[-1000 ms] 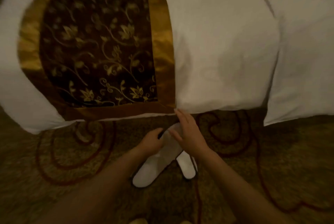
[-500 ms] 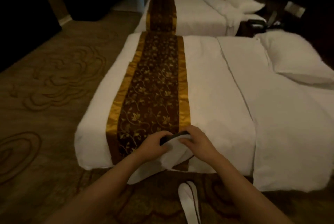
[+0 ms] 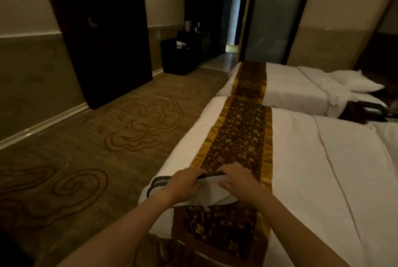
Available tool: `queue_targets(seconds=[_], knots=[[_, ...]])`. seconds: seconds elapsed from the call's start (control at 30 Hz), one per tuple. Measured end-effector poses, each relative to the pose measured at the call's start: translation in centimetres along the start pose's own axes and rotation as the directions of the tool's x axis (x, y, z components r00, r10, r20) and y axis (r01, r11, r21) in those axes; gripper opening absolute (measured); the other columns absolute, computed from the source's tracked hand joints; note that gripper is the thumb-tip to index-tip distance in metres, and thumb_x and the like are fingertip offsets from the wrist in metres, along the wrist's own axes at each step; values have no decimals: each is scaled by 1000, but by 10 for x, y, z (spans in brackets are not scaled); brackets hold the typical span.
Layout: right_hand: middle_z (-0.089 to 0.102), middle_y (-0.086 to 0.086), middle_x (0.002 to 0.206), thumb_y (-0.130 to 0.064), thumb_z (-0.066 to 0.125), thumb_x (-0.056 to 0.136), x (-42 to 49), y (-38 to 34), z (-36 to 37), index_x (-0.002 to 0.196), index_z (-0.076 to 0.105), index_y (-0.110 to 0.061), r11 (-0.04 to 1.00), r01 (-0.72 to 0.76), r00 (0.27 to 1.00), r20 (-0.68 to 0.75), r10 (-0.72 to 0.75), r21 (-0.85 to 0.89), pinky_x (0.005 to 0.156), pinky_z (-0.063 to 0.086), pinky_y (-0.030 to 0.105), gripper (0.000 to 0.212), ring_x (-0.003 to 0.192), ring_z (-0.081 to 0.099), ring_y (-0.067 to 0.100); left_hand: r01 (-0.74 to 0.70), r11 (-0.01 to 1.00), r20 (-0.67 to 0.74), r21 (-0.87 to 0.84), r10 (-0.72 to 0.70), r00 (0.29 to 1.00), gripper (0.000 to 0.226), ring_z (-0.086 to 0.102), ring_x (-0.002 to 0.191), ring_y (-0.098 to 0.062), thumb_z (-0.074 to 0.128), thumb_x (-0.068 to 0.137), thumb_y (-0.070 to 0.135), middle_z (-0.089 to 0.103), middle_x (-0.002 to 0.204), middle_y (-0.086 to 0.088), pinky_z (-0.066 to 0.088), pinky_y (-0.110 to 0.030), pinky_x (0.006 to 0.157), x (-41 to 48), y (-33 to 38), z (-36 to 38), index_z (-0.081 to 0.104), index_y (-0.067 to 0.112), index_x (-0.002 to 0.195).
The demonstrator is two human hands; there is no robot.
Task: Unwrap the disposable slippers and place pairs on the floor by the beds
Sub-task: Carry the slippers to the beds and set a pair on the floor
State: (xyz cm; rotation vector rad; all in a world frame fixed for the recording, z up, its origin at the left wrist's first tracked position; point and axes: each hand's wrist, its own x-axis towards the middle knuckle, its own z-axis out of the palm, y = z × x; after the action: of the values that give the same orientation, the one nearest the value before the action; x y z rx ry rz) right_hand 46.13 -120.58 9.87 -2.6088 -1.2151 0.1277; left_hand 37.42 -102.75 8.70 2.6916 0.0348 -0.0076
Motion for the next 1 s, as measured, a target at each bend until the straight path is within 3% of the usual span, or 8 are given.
queue_targets(seconds=[0.17,0.3,0.6,0.8,1.0], knots=[[55,6,116,-26,48,92,77,-66,3,114,53,-16,995,102,994,36,-102,4,87,43,35,24,108,49,22,111,994,-79,-18,-112,991,35,57,111,-23,51,89,20,62,123,-4,48,-36,90,-14,-68,-47,55,20,123],[58,6,115,-25,51,91,150,-118,19,114,56,-17,987,158,987,18,-158,27,88,46,37,25,106,51,23,178,983,-143,-52,-184,973,32,59,109,-26,55,86,19,64,118,-9,48,-36,87,-18,-145,-86,59,16,117],[59,10,118,-24,55,88,308,-227,58,113,57,-13,978,168,986,0,-169,123,86,44,35,27,108,53,25,270,963,-82,-8,-270,959,30,57,109,-27,53,89,22,63,119,-10,49,-39,89,-3,-307,-184,60,13,117],[60,9,117,-24,56,88,395,-261,66,112,58,-11,974,174,980,75,-187,144,90,47,41,27,108,54,25,261,964,-69,-57,-265,962,35,57,112,-25,54,89,20,62,123,-6,48,-40,93,23,-389,-217,57,17,124],[59,9,114,-22,55,89,498,-266,82,109,58,-11,975,166,976,116,-184,147,89,47,42,23,105,54,24,271,962,-62,-27,-272,960,24,57,103,-27,54,89,20,63,114,-10,44,-31,79,86,-470,-242,61,12,111]])
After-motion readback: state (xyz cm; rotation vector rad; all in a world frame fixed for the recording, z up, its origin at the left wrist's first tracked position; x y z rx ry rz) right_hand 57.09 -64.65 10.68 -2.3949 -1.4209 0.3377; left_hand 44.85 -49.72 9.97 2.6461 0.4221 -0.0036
